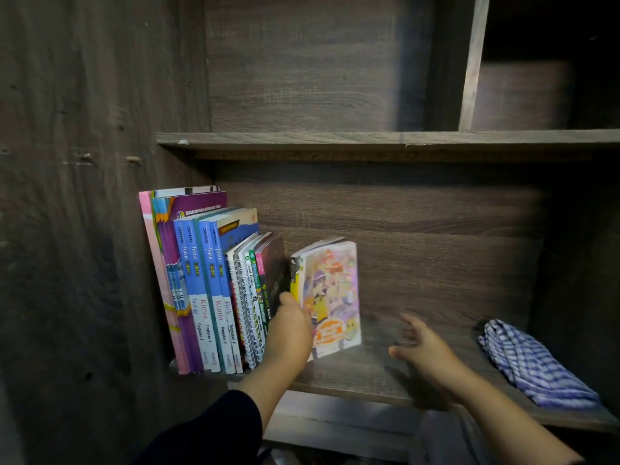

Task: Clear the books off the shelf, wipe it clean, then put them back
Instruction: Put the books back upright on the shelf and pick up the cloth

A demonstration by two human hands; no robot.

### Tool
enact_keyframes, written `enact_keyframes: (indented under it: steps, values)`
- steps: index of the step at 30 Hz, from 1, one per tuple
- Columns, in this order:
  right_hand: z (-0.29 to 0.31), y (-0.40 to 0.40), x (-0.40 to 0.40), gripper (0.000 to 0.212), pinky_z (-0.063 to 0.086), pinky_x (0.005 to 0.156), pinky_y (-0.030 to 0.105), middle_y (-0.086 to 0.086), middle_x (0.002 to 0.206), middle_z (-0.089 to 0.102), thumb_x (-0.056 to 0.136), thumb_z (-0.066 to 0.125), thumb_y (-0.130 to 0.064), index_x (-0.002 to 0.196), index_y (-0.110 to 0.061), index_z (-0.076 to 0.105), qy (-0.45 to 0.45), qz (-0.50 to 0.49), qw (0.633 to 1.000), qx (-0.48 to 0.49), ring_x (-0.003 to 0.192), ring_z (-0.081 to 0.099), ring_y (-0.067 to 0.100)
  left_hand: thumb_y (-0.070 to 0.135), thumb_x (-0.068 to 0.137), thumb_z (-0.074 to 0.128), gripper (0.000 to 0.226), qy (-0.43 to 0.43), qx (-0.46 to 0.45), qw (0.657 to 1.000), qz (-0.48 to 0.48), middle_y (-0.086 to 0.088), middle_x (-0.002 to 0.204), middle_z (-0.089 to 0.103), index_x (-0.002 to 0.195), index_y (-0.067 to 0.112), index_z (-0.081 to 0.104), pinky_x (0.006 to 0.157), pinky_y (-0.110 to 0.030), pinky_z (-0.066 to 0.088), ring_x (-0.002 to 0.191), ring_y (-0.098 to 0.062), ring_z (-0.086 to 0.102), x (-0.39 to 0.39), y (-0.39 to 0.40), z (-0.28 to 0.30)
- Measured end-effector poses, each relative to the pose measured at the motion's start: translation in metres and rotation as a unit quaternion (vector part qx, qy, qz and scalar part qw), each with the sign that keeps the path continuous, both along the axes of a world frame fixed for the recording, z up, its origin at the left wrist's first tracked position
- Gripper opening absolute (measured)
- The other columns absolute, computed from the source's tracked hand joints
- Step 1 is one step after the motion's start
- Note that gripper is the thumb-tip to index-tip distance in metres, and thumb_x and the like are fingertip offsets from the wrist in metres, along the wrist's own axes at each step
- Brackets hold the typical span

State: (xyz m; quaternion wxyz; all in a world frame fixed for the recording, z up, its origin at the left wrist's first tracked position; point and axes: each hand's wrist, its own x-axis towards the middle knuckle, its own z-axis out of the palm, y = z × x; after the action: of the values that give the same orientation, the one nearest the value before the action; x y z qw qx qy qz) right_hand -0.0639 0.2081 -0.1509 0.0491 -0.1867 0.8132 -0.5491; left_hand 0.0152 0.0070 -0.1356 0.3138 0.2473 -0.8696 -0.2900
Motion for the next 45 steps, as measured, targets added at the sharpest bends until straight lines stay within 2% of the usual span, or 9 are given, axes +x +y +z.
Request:
enact_keyframes:
  steps: [8,12,15,18,20,23,33,41,45]
  values:
    - [-0.007,0.0,-0.001,0.057,0.044,0.068,0.015,0.009,0.108,0.054,0.081,0.065,0.008,0.134,-0.004,0.046,-0.031,0.024,0.998,0.052,0.1,0.053,0.018,0.048,0.095,0.045,0.036,-0.093,-0.262,0.956,0.094,-0.005,0.084,0.071,0.098,0.014,0.055,0.059,-0.032,0.049,0.078,-0.026,0.07,0.033,-0.03,0.011]
    - [-0.011,0.0,0.0,0.052,0.046,0.076,0.018,0.01,0.112,0.059,0.081,0.064,0.009,0.13,-0.001,0.049,-0.03,0.03,0.997,0.065,0.101,0.055,0.018,0.028,0.036,0.093,0.036,-0.119,-0.46,0.88,0.004,0.0,0.037,0.052,0.047,0.016,0.06,0.039,-0.02,0.039,0.029,-0.017,0.051,0.032,-0.038,-0.003]
    - [-0.013,-0.003,0.0,0.048,0.043,0.088,0.022,0.01,0.118,0.062,0.081,0.067,0.002,0.127,-0.003,0.053,-0.004,0.03,0.994,0.101,0.106,0.058,0.018,0.02,0.034,0.089,0.041,-0.117,-0.54,0.831,-0.068,-0.004,0.058,0.063,0.07,0.015,0.069,0.049,-0.028,0.047,0.053,-0.022,0.06,0.025,-0.037,-0.011]
    - [-0.015,-0.007,-0.001,0.044,0.043,0.087,0.021,0.006,0.109,0.063,0.081,0.068,0.002,0.123,-0.001,0.056,0.008,0.036,0.993,0.113,0.102,0.059,0.016,0.035,0.07,0.068,0.035,-0.162,-0.608,0.765,-0.14,-0.008,0.107,0.068,0.1,0.016,0.071,0.094,-0.043,0.048,0.104,-0.026,0.061,0.027,-0.037,-0.018]
    - [-0.015,-0.011,0.0,0.041,0.043,0.078,0.016,0.004,0.104,0.061,0.082,0.066,0.003,0.122,-0.001,0.057,0.009,0.044,0.992,0.115,0.095,0.056,0.013,0.037,0.085,0.046,0.047,-0.218,-0.608,0.747,-0.158,-0.013,0.134,0.053,0.119,0.01,0.063,0.116,-0.051,0.018,0.132,-0.031,0.038,0.026,-0.042,-0.023]
    - [-0.016,-0.016,0.001,0.038,0.044,0.075,0.016,0.009,0.106,0.063,0.083,0.064,0.004,0.12,-0.001,0.057,0.015,0.054,0.991,0.119,0.094,0.056,0.012,0.031,0.087,0.04,0.047,-0.241,-0.629,0.724,-0.15,-0.014,0.132,0.053,0.121,0.007,0.062,0.117,-0.048,-0.001,0.131,-0.034,0.033,0.025,-0.043,-0.022]
    - [-0.017,-0.02,0.007,0.028,0.042,0.051,0.002,0.005,0.091,0.06,0.085,0.06,0.008,0.108,-0.008,0.059,0.013,0.091,0.989,0.115,0.066,0.052,0.002,0.026,0.088,0.043,0.044,-0.258,-0.579,0.766,-0.11,-0.015,0.135,0.052,0.123,0.007,0.062,0.118,-0.047,-0.006,0.139,-0.035,0.024,0.011,-0.036,-0.032]
    - [-0.01,-0.007,0.019,0.019,0.039,0.039,0.016,0.001,0.071,0.061,0.089,0.055,0.002,0.088,-0.017,0.059,-0.009,0.109,0.981,0.159,0.052,0.053,0.005,0.018,0.091,0.05,0.036,-0.316,-0.603,0.724,-0.11,-0.021,0.14,0.046,0.124,0.006,0.061,0.117,-0.055,-0.011,0.142,-0.041,0.017,0.014,-0.025,-0.035]
    - [-0.002,0.002,0.04,0.02,0.04,0.037,0.016,0.004,0.075,0.064,0.09,0.051,0.001,0.086,-0.015,0.062,-0.024,0.137,0.973,0.184,0.048,0.056,0.003,0.014,0.091,0.047,0.033,-0.295,-0.621,0.716,-0.119,-0.018,0.127,0.056,0.12,0.01,0.061,0.117,-0.057,0.007,0.132,-0.04,0.035,0.03,-0.019,-0.03]
